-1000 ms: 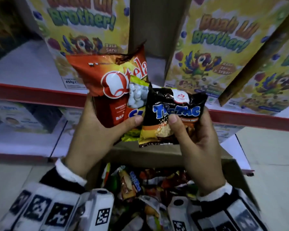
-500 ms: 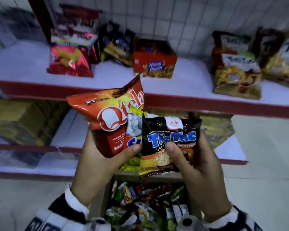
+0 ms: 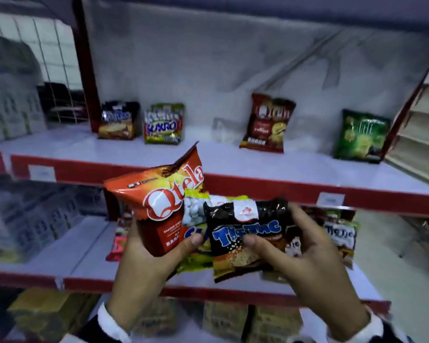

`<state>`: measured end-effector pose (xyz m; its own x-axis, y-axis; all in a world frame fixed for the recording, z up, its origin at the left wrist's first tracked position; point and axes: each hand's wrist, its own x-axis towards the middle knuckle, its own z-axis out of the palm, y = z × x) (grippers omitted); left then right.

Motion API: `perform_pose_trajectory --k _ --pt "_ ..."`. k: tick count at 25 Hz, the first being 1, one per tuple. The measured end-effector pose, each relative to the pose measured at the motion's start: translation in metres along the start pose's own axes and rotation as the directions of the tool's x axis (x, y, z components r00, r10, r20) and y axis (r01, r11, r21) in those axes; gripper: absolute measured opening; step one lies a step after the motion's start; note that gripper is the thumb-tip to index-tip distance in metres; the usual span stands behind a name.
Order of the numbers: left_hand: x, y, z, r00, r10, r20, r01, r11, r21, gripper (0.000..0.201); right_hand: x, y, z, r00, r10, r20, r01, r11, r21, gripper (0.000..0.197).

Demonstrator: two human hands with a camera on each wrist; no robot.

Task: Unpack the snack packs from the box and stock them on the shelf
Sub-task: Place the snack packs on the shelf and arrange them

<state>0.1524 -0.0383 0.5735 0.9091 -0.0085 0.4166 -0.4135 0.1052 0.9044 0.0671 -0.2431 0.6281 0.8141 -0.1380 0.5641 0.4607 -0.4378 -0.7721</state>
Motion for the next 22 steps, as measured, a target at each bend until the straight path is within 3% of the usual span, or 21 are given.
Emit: perform_pose_trajectory --k 5,10,16,22 --pt "0.044 0.047 -0.03 0.992 0.075 -0.096 -0.077 0.997 -0.01 0.073 0.062 -0.052 -0.014 0.998 -0.047 0.044 0.043 0.994 0.098 0.038" --pt "0.119 0.086 -0.089 0.973 0.171 -0.155 -0.174 0.985 -0.006 0.07 0.161 -0.088 0.021 0.998 -0.019 0.068 0.006 0.984 0.176 0.035" --pt "0.227 0.114 -0.175 0.962 0.216 -0.168 -0.201 0.974 0.103 0.064 0.296 -0.085 0.127 0.992 0.114 -0.047 -0.116 0.992 -0.046 0.016" --pt "0.3 0.126 -0.229 0.967 0.225 -0.117 -0.212 0.97 0.116 0.077 0.358 -0.044 0.247 0.931 0.317 0.182 -0.234 0.899 -0.371 0.021"
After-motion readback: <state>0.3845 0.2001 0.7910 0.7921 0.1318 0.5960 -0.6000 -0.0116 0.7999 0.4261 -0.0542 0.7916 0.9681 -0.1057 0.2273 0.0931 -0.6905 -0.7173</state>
